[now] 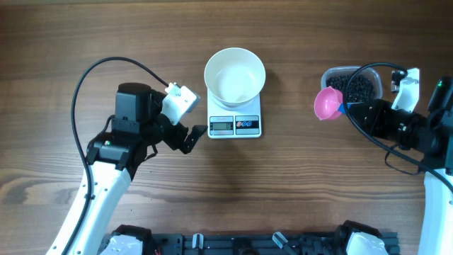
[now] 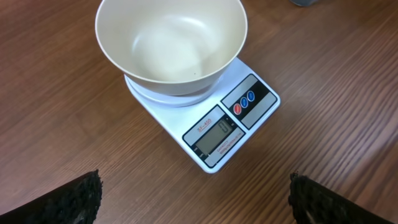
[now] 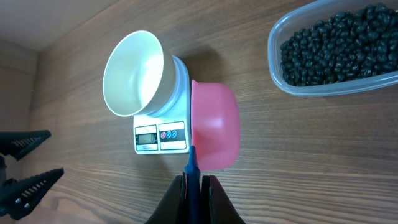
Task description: Scoop item into bowl and weigh 150g on scale
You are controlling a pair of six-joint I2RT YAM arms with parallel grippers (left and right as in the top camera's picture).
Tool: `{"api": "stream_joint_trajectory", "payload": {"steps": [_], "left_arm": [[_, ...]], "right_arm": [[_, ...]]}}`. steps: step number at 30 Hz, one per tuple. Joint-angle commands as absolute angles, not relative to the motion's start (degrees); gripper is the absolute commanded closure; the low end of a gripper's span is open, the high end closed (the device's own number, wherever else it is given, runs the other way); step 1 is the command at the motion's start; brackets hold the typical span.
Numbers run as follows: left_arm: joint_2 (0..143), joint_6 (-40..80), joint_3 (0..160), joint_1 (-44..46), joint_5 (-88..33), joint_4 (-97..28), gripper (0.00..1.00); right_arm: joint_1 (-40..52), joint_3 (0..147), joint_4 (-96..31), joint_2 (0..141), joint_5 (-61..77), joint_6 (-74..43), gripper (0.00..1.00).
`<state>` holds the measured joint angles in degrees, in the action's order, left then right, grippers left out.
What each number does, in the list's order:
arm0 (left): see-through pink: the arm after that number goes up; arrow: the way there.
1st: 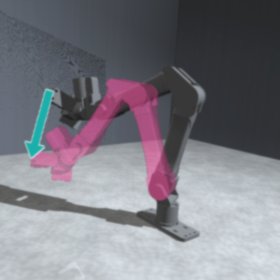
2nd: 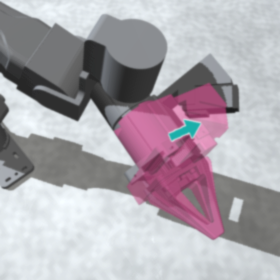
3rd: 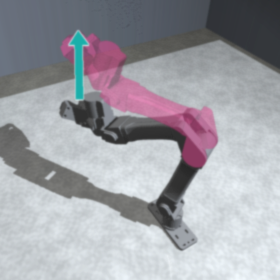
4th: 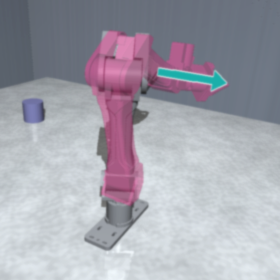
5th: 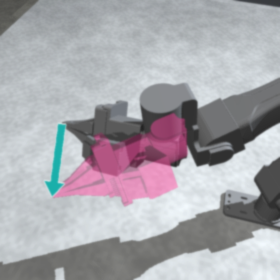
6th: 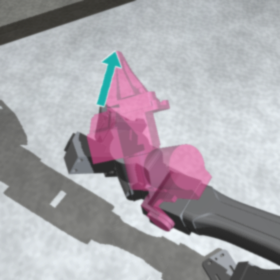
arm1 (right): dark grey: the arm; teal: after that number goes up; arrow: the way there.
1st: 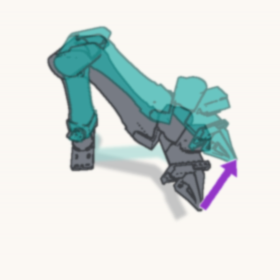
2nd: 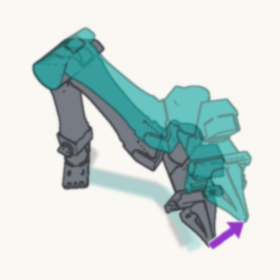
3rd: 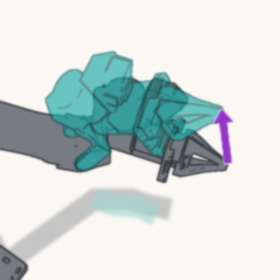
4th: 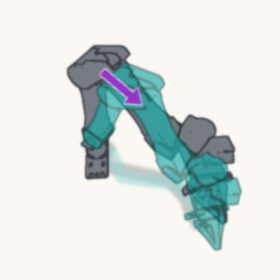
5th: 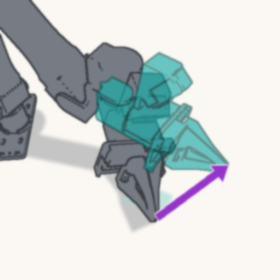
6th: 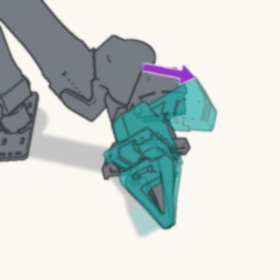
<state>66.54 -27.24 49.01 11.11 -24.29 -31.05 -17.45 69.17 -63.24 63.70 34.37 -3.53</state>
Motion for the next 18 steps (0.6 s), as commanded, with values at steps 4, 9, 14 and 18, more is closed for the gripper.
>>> {"api": "stream_joint_trajectory", "payload": {"steps": [4, 9, 14, 18], "left_arm": [[67.31, -32.62, 48.73, 9.8, -21.12, -31.35, 0.0], [67.68, -38.46, 46.44, 9.45, -28.71, -31.07, 0.0], [67.68, -38.57, 43.42, 9.47, -29.41, -28.47, 0.0], [67.75, -36.82, 43.27, 9.45, -29.36, -28.36, 0.0]], "right_arm": [[-17.61, 70.43, -63.99, 63.96, 33.82, -2.33, 0.96], [-17.61, 70.43, -64.01, 63.96, 33.85, -1.96, 0.96], [-17.61, 70.43, -64.14, 63.96, 33.82, -1.52, 0.96], [-17.61, 70.43, -64.14, 63.96, 33.85, -1.54, 0.96]]}}
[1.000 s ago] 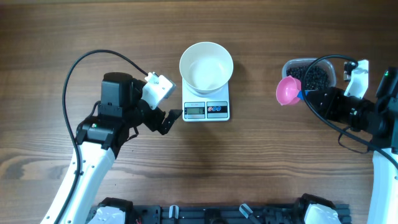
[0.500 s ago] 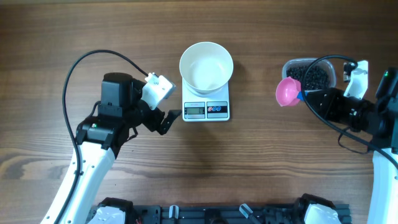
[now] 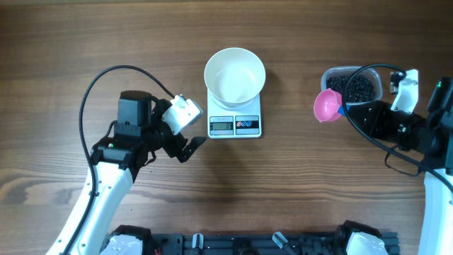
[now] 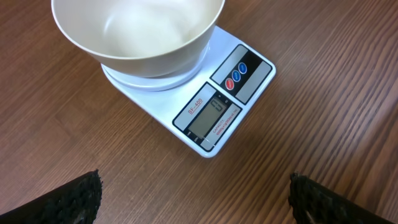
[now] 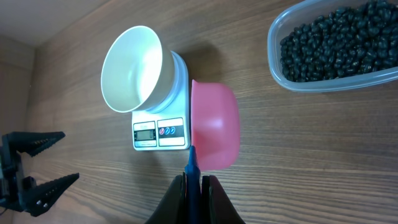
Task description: Scoop item into bowl and weigh 150g on scale
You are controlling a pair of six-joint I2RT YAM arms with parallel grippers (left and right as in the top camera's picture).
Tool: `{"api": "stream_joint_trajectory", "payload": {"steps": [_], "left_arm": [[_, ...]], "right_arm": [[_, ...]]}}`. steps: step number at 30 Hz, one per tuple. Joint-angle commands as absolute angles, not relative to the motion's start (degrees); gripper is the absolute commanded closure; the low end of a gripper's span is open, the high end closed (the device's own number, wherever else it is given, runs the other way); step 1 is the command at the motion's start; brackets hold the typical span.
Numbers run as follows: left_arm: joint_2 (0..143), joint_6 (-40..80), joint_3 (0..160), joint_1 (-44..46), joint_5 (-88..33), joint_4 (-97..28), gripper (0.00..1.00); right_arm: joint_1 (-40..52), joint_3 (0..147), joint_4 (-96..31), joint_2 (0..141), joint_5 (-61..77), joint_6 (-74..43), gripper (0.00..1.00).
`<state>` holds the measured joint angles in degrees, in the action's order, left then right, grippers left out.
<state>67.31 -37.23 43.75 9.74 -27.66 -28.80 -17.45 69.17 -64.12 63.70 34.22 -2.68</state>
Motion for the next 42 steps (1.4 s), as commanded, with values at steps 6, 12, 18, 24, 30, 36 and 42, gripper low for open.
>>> {"api": "stream_joint_trajectory", "payload": {"steps": [6, 12, 18, 24, 30, 36, 42], "left_arm": [[69.97, -35.51, 43.27, 9.47, -29.36, -28.03, 0.0], [71.42, -35.53, 43.27, 9.47, -29.39, -27.14, 0.0], [71.42, -35.53, 43.29, 9.47, -29.43, -26.94, 0.0], [71.42, -35.55, 43.29, 9.52, -30.7, -25.82, 0.0], [71.42, -35.53, 43.29, 9.52, -31.07, -25.93, 0.0], [71.42, -35.55, 43.29, 9.52, -31.03, -25.91, 0.0], [71.42, -35.79, 43.29, 9.52, -29.85, -24.75, 0.0]], "right_arm": [[-17.61, 70.43, -64.18, 63.96, 33.85, -1.56, 0.96], [-17.61, 70.43, -64.2, 63.96, 33.85, -1.54, 0.96], [-17.61, 70.43, -64.27, 63.96, 33.85, -1.61, 0.96], [-17.61, 70.43, -64.38, 63.96, 33.85, -1.63, 0.96], [-17.61, 70.43, -64.45, 63.96, 33.85, -1.63, 0.96], [-17.61, 70.43, -64.77, 63.96, 33.85, -1.56, 0.96], [-17.61, 70.43, -64.79, 63.96, 33.85, -1.56, 0.96]]}}
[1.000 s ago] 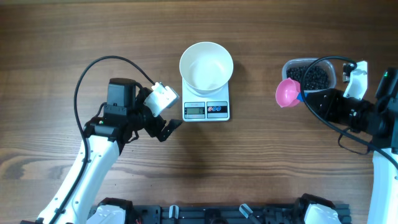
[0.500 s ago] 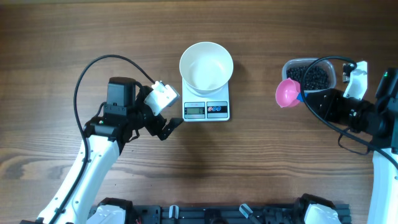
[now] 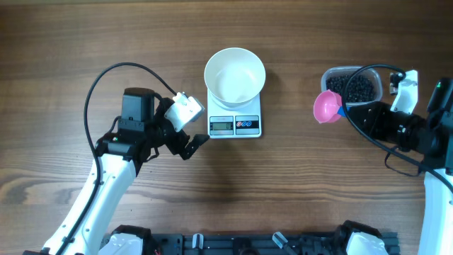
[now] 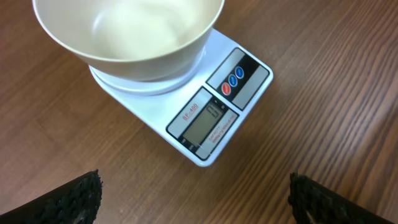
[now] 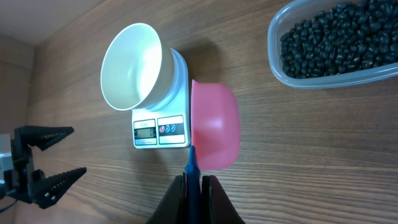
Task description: Scoop item into bowl and weigh 150g on scale
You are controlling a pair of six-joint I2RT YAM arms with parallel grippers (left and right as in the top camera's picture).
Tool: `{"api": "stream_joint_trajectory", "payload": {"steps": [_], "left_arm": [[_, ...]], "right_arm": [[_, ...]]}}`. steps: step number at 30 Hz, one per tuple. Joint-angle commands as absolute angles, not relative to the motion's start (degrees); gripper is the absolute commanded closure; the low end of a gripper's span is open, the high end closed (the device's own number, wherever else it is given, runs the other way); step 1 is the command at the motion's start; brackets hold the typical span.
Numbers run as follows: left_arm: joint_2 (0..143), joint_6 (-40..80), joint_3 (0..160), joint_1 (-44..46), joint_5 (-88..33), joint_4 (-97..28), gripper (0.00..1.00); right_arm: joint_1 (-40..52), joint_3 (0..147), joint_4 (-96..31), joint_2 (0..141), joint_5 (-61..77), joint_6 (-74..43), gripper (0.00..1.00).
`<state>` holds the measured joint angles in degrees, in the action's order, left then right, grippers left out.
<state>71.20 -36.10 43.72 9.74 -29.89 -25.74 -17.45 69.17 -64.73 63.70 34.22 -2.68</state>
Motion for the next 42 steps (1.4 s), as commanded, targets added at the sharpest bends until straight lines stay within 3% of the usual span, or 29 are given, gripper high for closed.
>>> {"api": "stream_joint_trajectory", "payload": {"steps": [1, 27, 39, 42], "left_arm": [[71.42, -35.77, 43.29, 9.52, -29.52, -24.58, 0.0], [71.42, -35.75, 43.29, 9.52, -29.52, -24.62, 0.0], [71.42, -35.75, 43.29, 9.52, -29.52, -24.64, 0.0], [71.42, -35.75, 43.29, 9.52, -29.52, -24.64, 0.0]], "right_arm": [[-17.61, 70.43, -64.79, 63.96, 33.85, -1.56, 0.96], [-17.61, 71.9, -67.26, 64.07, 29.17, -1.26, 0.96], [-17.61, 117.4, -85.06, 90.59, 16.6, 3.01, 0.96], [-17.61, 120.86, -85.43, 95.31, 13.54, 3.07, 0.96]]}}
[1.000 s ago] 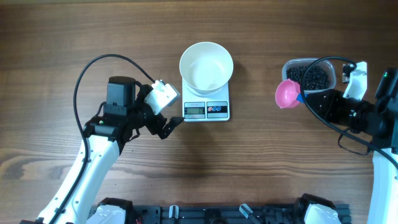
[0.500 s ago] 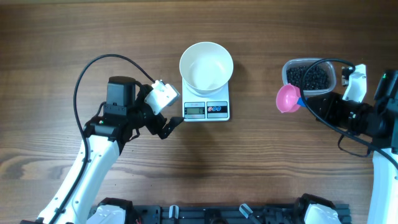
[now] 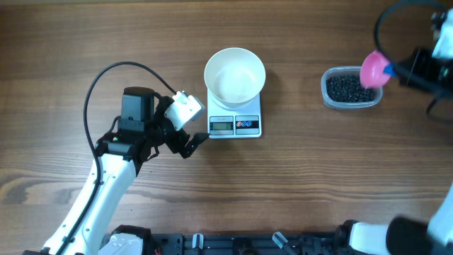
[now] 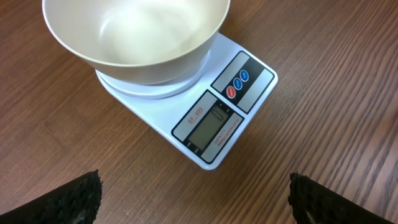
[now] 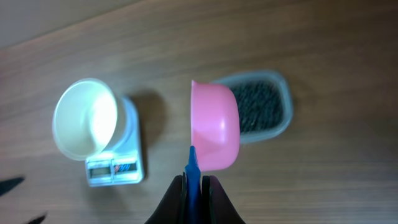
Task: Scoop item into bowl and weigh 150g on scale
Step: 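Lower the pink scoop with right gripper into the black beans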
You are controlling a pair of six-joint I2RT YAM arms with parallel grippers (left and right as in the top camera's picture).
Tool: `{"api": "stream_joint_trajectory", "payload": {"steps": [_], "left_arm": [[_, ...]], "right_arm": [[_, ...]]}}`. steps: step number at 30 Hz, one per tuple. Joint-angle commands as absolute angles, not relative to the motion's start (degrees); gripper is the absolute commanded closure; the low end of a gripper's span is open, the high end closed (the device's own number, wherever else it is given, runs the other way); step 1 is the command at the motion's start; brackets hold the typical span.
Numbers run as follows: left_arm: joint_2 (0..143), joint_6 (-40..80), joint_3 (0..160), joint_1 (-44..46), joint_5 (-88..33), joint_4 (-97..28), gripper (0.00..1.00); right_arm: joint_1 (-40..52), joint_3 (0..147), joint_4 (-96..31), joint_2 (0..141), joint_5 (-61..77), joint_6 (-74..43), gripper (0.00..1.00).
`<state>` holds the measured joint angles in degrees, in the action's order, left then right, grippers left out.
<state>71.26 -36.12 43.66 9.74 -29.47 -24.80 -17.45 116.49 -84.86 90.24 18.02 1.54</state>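
An empty cream bowl [image 3: 235, 76] stands on the white scale [image 3: 235, 125] at mid-table, also seen from the left wrist as bowl [image 4: 134, 34] and scale [image 4: 211, 121]. At the right, a clear tub of black beans [image 3: 350, 88] rests on the wood. My right gripper [image 5: 194, 179] is shut on the blue handle of a pink scoop [image 5: 214, 134], held high over the tub's right end, with the scoop [image 3: 375, 69] near the top right of the overhead view. My left gripper [image 3: 191, 142] stands open just left of the scale, fingers [image 4: 74, 198] wide apart.
The wooden table [image 3: 318, 184] stretches around the scale. A black cable [image 3: 113, 71] loops off the left arm. A dark rail runs along the table's front edge [image 3: 233, 241].
My right gripper has gone up and to the right with the pink scoop, from left of the bean tub to high above its right end. The left arm has hardly moved.
At first my left gripper hung open left of the scale while the right held the scoop beside the bean tub. The left arm then shifted slightly nearer the scale's front-left corner and stayed open. Now the right gripper holds the scoop high over the tub.
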Motion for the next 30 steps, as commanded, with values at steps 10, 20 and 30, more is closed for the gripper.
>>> {"api": "stream_joint_trajectory", "payload": {"steps": [10, 20, 30], "left_arm": [[71.42, -35.75, 43.29, 9.52, -29.52, -24.64, 0.0], [71.42, -35.75, 43.29, 9.52, -29.52, -24.64, 0.0], [71.42, -35.75, 43.29, 9.52, -29.52, -24.64, 0.0]], "right_arm": [[-17.54, 120.62, -84.66, 107.2, 5.43, 10.48, 0.96], [-10.41, 110.65, -78.04, 110.43, -10.31, 5.74, 0.96], [-9.98, 102.89, -70.63, 110.43, -9.82, 5.19, 0.96]]}}
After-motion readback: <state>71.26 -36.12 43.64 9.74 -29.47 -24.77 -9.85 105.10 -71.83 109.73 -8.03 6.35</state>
